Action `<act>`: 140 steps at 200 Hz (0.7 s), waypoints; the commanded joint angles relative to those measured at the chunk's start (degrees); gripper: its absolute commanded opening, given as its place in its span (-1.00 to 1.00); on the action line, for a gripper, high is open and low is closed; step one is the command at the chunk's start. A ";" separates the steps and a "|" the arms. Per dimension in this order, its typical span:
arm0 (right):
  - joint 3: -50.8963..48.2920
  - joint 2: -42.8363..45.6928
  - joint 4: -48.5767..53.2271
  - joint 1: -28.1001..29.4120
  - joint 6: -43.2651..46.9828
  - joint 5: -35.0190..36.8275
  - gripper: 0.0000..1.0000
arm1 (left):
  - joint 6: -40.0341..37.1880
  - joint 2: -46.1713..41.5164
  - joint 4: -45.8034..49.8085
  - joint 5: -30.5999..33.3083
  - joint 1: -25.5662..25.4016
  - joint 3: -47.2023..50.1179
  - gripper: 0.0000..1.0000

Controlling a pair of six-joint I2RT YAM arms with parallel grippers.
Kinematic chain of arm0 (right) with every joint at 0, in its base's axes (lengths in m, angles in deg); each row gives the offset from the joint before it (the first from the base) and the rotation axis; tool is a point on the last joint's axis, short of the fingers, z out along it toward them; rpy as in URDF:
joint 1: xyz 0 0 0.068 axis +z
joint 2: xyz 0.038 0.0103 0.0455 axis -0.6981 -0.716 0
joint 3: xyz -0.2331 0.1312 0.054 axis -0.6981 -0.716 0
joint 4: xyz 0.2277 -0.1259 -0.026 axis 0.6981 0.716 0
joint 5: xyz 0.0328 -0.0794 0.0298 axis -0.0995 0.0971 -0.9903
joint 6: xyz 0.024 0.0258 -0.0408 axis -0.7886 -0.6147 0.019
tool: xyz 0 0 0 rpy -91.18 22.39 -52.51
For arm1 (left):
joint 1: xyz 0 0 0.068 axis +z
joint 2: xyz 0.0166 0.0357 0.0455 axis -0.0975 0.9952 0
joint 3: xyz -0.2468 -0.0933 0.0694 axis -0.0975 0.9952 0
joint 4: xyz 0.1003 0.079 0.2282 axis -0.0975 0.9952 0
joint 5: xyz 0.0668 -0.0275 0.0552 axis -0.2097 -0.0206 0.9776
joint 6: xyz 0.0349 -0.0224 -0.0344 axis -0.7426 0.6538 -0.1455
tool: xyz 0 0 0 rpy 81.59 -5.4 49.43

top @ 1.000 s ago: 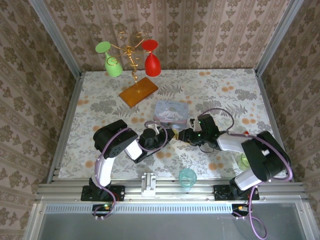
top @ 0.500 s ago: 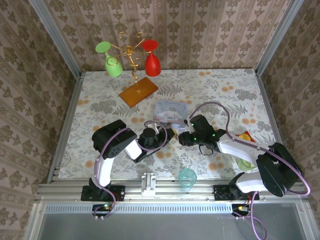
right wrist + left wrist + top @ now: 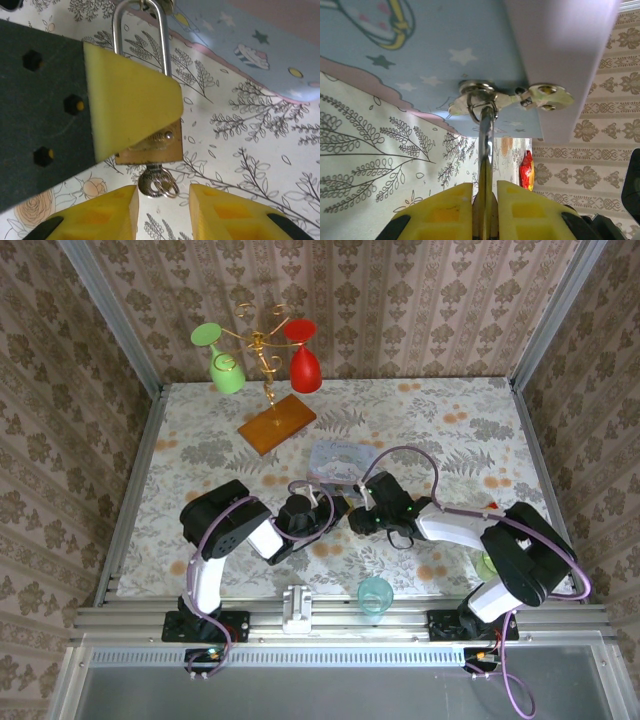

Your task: Unlock a padlock with a key

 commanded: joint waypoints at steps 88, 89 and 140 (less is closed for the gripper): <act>1.18 0.79 4.90 5.31 6.17 15.12 -0.23 | 1.91 -1.45 -0.91 -0.68 -0.47 -0.22 -1.00; 1.23 0.72 4.93 5.42 6.23 15.48 -0.24 | 1.91 -1.49 -0.91 -0.68 -0.48 -0.26 -1.00; 1.09 -1.29 0.20 7.25 6.43 18.49 -0.40 | 2.81 -2.08 -0.97 -0.77 -0.52 0.40 -1.00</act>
